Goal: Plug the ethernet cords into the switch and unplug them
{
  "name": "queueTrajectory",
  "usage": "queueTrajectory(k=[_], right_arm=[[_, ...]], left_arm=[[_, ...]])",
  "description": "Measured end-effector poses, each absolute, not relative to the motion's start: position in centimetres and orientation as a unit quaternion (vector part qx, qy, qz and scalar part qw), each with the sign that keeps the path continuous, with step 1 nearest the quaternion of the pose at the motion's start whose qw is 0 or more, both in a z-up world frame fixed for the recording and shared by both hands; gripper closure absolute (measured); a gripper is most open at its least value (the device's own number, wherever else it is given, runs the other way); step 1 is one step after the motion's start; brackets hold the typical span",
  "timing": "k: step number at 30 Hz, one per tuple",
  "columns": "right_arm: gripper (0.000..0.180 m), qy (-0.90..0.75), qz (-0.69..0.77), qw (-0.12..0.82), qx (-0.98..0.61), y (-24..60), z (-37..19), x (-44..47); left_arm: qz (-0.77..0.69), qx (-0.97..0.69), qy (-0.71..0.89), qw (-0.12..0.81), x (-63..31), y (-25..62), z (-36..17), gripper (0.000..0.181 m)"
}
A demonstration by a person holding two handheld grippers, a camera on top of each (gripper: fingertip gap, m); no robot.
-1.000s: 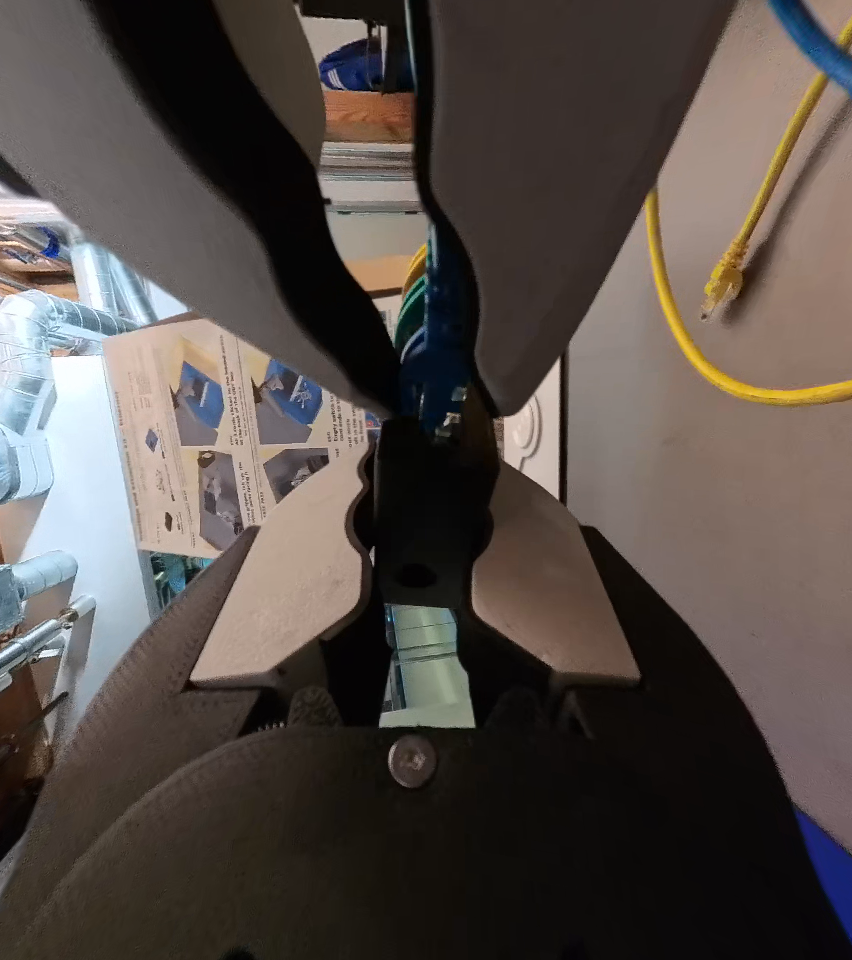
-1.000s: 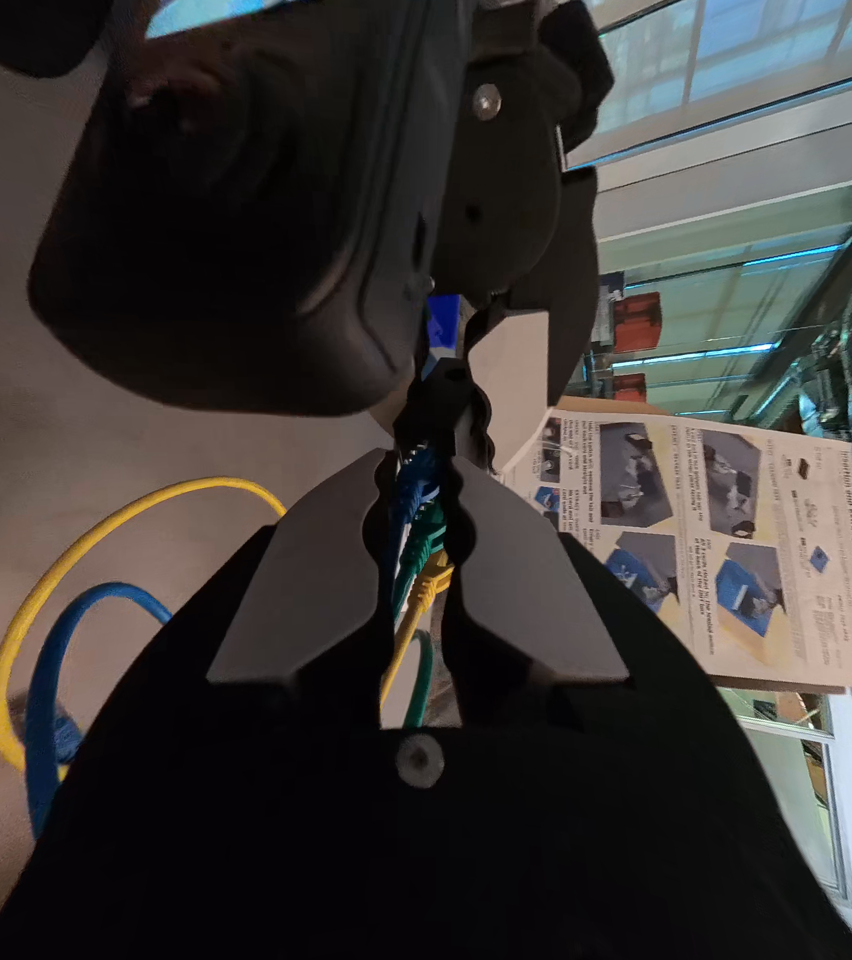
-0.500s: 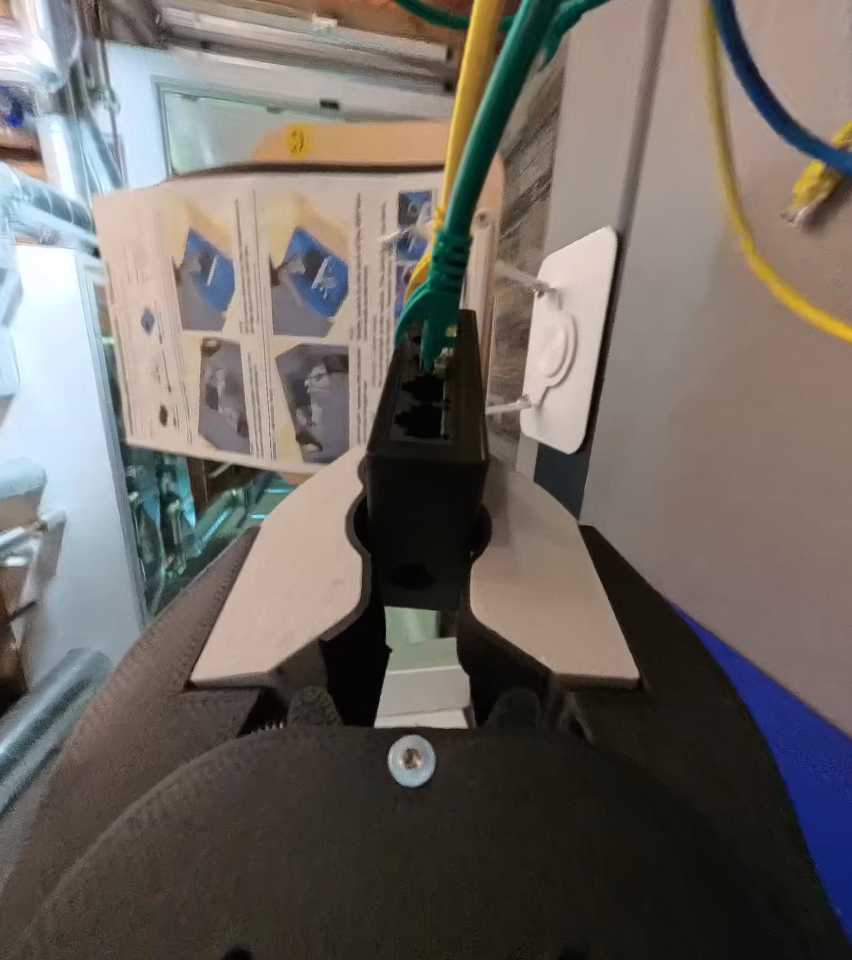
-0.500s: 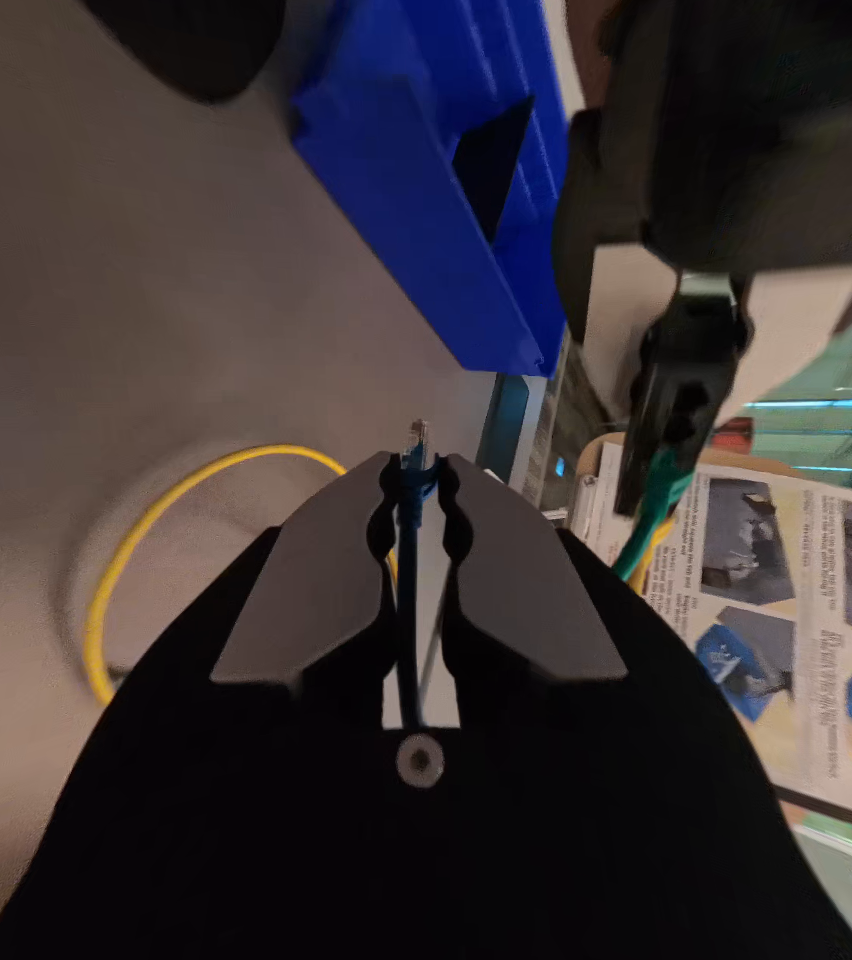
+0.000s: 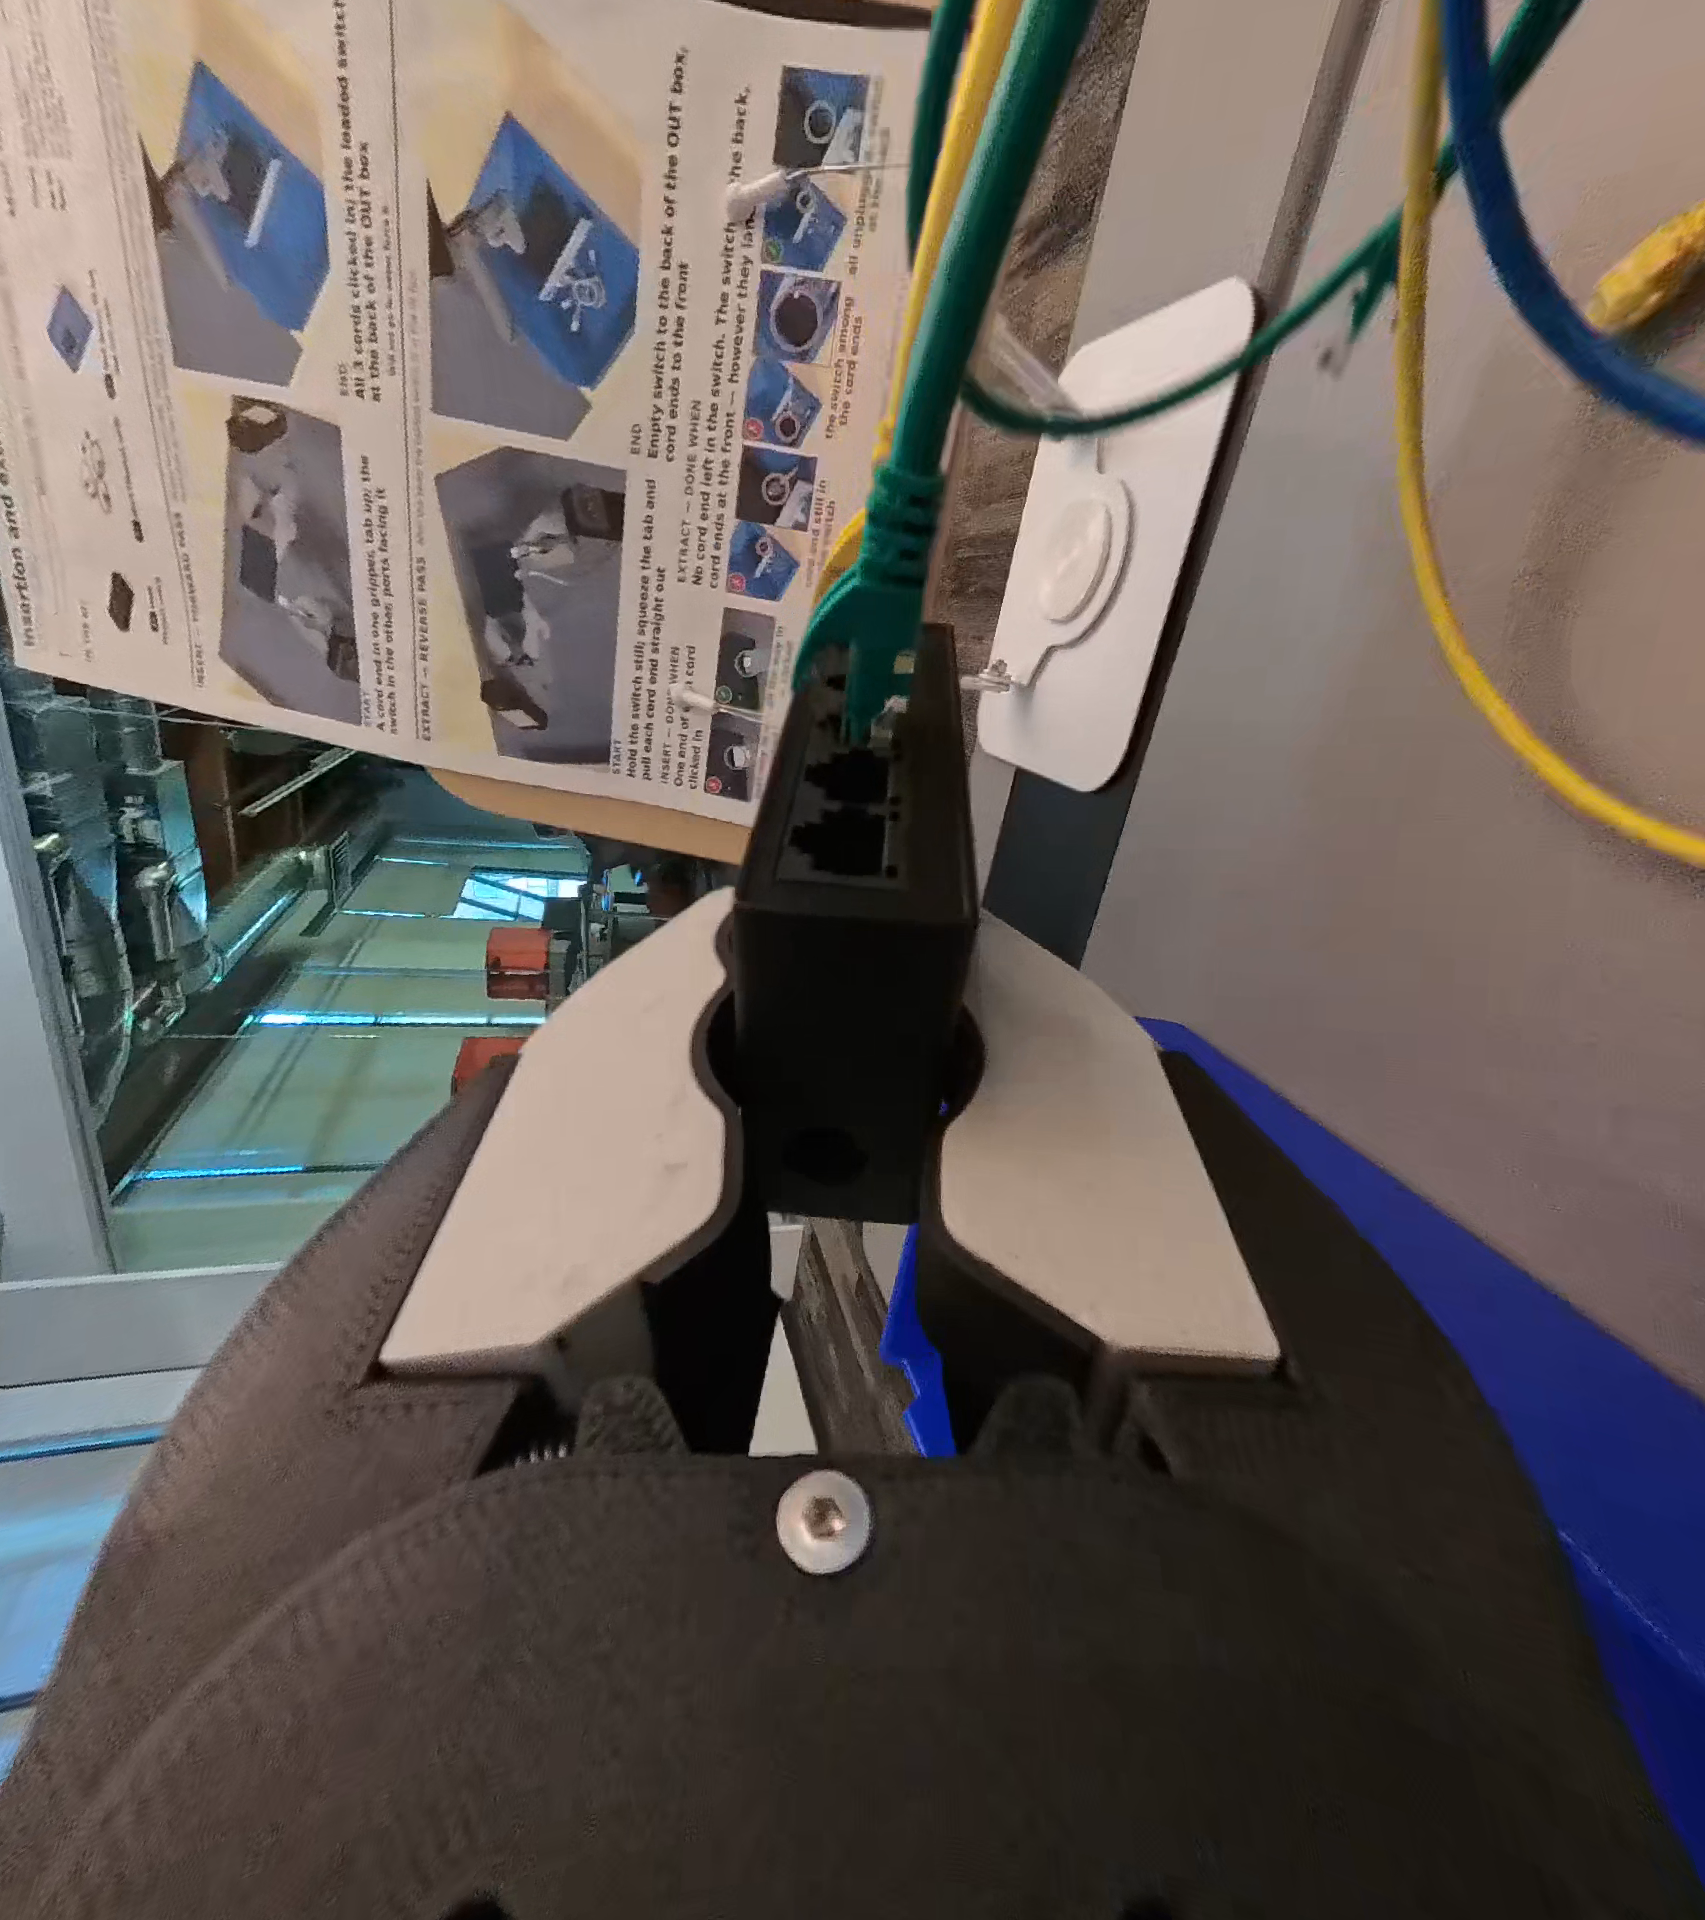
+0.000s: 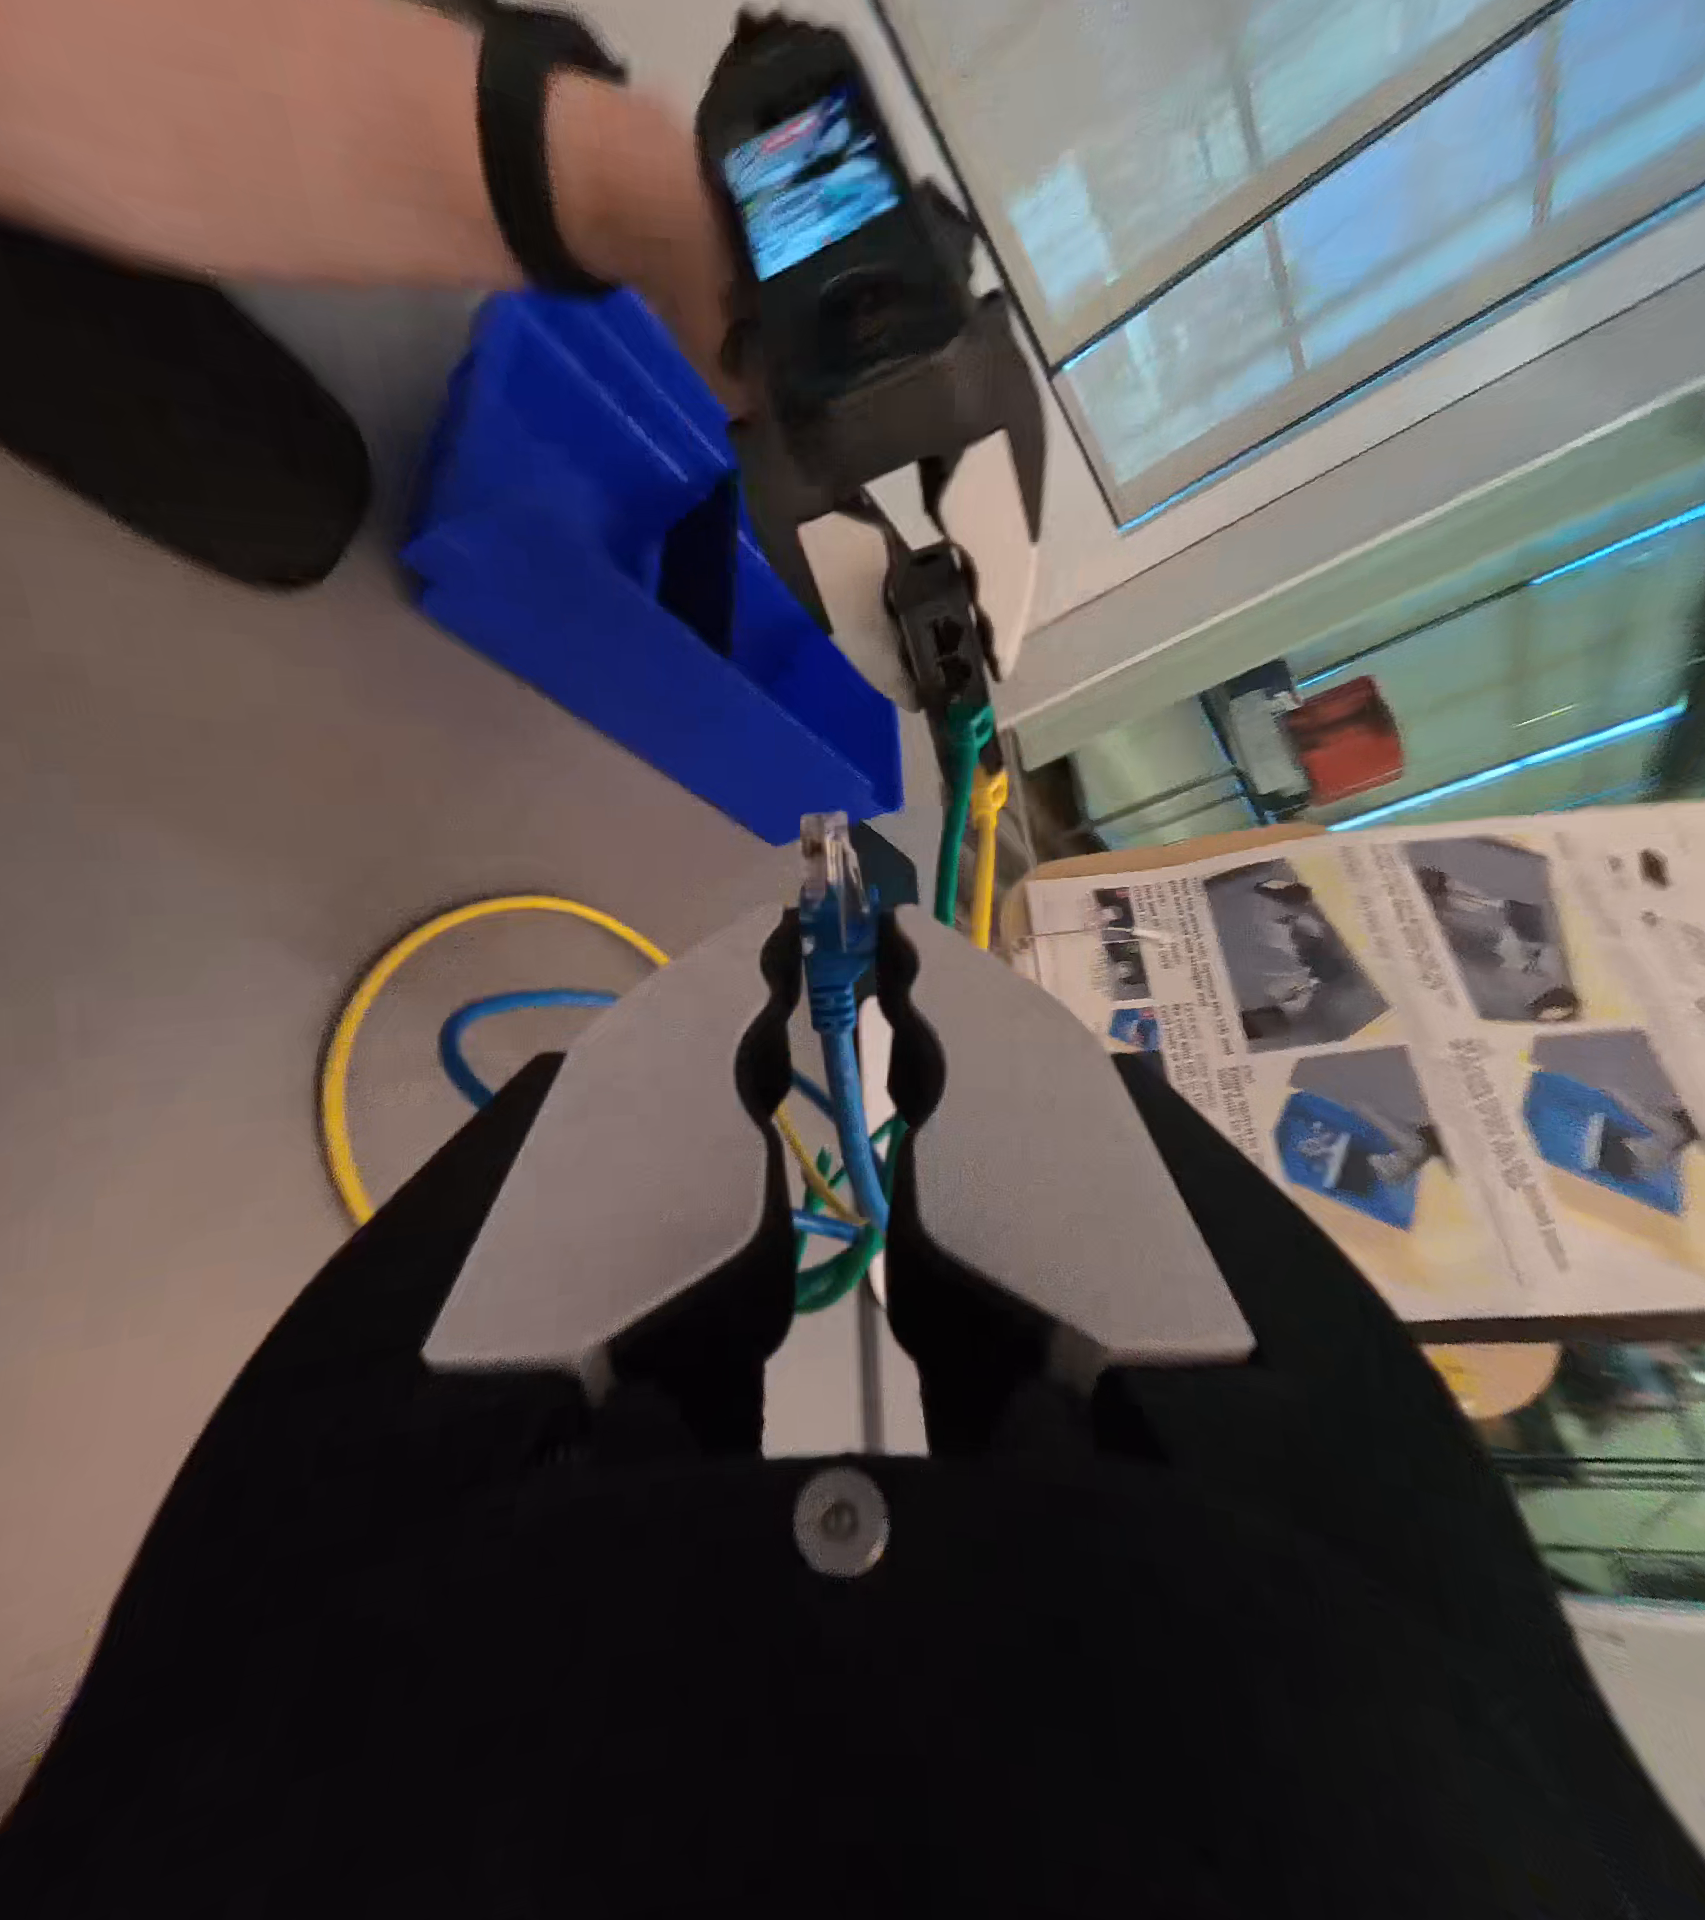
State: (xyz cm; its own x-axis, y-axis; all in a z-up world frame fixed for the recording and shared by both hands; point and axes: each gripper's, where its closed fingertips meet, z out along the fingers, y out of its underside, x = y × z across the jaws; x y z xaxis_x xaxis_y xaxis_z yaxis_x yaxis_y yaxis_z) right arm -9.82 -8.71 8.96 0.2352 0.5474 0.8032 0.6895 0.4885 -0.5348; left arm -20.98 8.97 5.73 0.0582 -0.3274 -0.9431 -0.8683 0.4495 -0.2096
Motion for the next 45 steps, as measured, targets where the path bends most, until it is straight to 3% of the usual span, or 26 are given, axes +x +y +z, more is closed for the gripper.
queueTrajectory(k=[1, 9, 13, 17, 20, 24, 27, 31, 36, 42, 43, 44, 45], right_arm=[[0.166, -0.604, -0.039, 0.608, -0.514, -8.7, 9.2, -9.1], [0.161, -0.606, 0.127, 0.561, -0.549, -10.9, 6.8, -8.5], [0.149, -0.579, 0.136, 0.619, -0.513, -12.3, 9.5, -9.5], [0.149, -0.431, 0.18, 0.692, -0.55, -11.9, 12.3, -6.2], [0.144, -0.265, 0.2, 0.671, -0.663, -9.5, 8.7, -3.3], [0.128, -0.175, 0.3, 0.658, -0.668, -9.4, 5.4, -6.0], [0.131, -0.135, 0.322, 0.683, -0.642, -8.3, 4.5, -7.2], [0.132, -0.18, 0.334, 0.632, -0.676, -8.2, 1.5, -10.0], [0.136, -0.155, 0.316, 0.676, -0.647, -10.5, 4.1, -7.3], [0.137, -0.151, 0.266, 0.632, -0.712, -12.9, 3.8, -9.0], [0.143, -0.15, 0.237, 0.62, -0.733, -12.6, 3.0, -9.2], [0.17, -0.155, 0.199, 0.605, -0.755, -12.3, 2.2, -9.0], [0.175, -0.153, 0.155, 0.598, -0.772, -12.1, 1.7, -8.4]], left_arm=[[0.24, -0.465, 0.643, 0.559, -20.8, 9.0, 5.6, 0.15], [0.22, -0.467, 0.639, 0.571, -21.6, 8.7, 6.6, 0.15], [0.2, -0.457, 0.635, 0.589, -21.5, 8.0, 7.6, 0.15], [0.189, -0.449, 0.624, 0.611, -21.8, 7.3, 9.0, 0.15], [0.182, -0.445, 0.615, 0.625, -21.9, 6.8, 9.8, 0.15], [0.177, -0.445, 0.605, 0.636, -21.9, 6.3, 10.6, 0.15], [0.175, -0.447, 0.599, 0.641, -22.1, 6.1, 11.0, 0.15], [0.168, -0.443, 0.599, 0.646, -22.1, 5.5, 11.4, 0.15], [0.15, -0.445, 0.596, 0.652, -22.2, 5.2, 11.7, 0.15], [0.147, -0.443, 0.597, 0.652, -22.0, 5.1, 11.7, 0.15], [0.149, -0.442, 0.599, 0.651, -21.9, 5.0, 11.7, 0.15], [0.151, -0.44, 0.601, 0.65, -21.8, 5.0, 11.6, 0.15], [0.154, -0.438, 0.602, 0.649, -21.7, 4.9, 11.5, 0.15]])
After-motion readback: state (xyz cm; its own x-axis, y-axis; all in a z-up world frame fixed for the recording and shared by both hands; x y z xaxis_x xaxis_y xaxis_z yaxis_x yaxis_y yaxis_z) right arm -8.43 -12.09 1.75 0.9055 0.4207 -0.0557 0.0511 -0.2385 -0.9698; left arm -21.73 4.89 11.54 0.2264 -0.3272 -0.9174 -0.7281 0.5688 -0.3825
